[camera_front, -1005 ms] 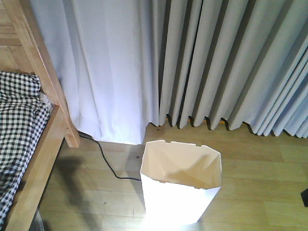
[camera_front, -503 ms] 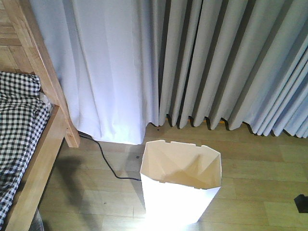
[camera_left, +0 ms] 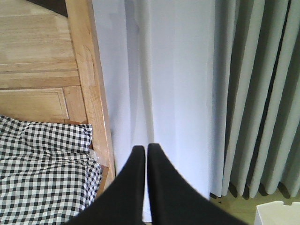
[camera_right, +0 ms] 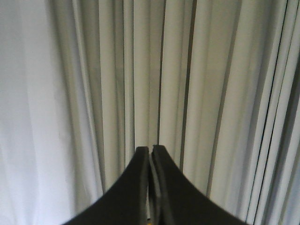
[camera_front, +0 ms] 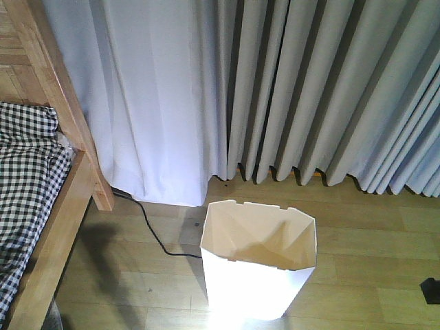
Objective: Move trash bin to bedside with robot
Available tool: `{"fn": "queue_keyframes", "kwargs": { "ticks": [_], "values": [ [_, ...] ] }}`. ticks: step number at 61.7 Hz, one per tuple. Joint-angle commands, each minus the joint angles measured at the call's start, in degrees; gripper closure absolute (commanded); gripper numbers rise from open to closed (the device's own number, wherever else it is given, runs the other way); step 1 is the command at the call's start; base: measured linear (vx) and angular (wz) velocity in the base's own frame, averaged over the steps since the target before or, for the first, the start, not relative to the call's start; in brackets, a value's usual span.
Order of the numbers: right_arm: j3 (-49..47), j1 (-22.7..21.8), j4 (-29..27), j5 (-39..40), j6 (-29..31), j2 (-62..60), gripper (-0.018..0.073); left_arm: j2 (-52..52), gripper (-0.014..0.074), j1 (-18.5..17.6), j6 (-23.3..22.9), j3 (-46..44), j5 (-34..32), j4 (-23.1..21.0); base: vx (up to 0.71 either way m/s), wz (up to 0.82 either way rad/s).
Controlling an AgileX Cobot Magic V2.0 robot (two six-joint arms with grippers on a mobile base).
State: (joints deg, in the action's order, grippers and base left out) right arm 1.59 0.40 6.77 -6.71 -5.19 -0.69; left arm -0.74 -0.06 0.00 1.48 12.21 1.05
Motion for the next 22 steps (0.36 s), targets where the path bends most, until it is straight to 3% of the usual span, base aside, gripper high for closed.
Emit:
{"fn": "queue_keyframes", "kwargs": {
  "ticks": [1, 22],
  "values": [
    [0.44, -0.37, 0.53, 4.32, 0.19, -0.67, 0.0568, -0.73, 0.0603, -0.13, 0.0, 1.08, -3.97, -0.23, 0.0, 0.0],
    [0.44, -0.37, 0.53, 4.32, 0.19, -0.67, 0.0568, -0.73, 0.0603, -0.13, 0.0, 1.08, -3.97, -0.23, 0.0, 0.0]
  ]
}}
